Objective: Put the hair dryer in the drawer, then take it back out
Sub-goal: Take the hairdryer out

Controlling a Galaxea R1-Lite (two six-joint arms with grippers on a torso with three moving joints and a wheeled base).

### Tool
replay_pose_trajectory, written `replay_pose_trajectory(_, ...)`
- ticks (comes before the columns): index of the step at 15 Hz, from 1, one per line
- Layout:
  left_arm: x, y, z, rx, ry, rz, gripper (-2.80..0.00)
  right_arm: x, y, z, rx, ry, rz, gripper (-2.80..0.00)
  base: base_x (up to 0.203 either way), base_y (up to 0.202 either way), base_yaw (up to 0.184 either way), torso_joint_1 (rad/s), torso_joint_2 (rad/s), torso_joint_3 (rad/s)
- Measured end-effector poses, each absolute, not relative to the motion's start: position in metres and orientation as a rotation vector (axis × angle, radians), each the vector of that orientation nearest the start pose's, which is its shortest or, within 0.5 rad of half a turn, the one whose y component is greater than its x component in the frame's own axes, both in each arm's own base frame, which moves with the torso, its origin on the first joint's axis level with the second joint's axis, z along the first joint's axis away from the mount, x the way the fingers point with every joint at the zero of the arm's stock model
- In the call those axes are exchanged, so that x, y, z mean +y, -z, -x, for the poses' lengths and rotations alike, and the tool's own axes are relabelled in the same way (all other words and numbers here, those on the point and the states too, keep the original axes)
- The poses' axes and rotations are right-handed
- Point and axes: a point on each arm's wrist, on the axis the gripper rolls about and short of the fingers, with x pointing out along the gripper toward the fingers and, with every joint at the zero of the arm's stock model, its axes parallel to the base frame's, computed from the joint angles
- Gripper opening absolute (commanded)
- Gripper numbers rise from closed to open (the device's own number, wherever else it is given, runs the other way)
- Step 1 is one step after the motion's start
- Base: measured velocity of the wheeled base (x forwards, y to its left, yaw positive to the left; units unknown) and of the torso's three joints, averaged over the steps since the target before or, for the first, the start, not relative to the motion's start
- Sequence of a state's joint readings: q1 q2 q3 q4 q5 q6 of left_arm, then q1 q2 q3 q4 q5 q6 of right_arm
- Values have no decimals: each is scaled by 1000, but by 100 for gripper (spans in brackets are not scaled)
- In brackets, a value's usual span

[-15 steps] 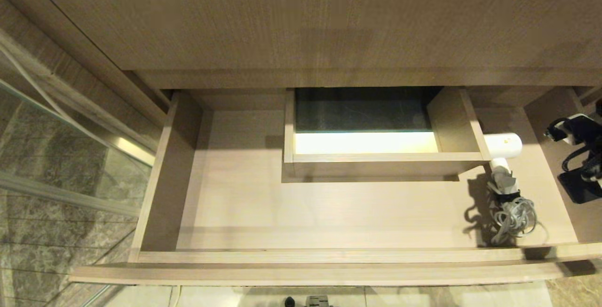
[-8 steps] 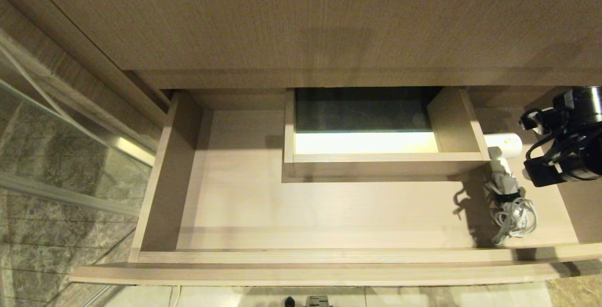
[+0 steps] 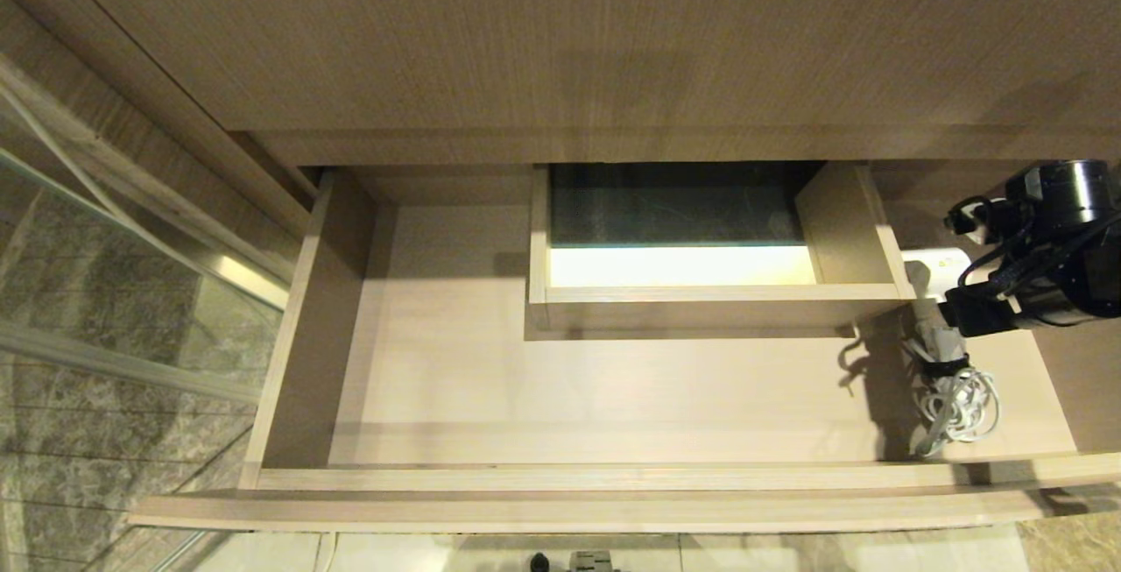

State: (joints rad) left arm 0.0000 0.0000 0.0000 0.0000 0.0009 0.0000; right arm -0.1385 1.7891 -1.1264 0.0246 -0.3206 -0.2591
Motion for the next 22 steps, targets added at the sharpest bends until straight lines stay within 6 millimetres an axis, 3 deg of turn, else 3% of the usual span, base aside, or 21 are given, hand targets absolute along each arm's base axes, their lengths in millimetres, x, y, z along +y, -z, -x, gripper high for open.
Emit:
replay_pose_trajectory(12,0,-75,23,0,-1,0,-280,-65,-164,-320,789,391,181,0,0,0,0,0,0,0)
replay_pose_trajectory(22,0,-75,23,0,-1,0,-280,-68,-155,-347,733,288,114,0,0,0,0,0,0,0)
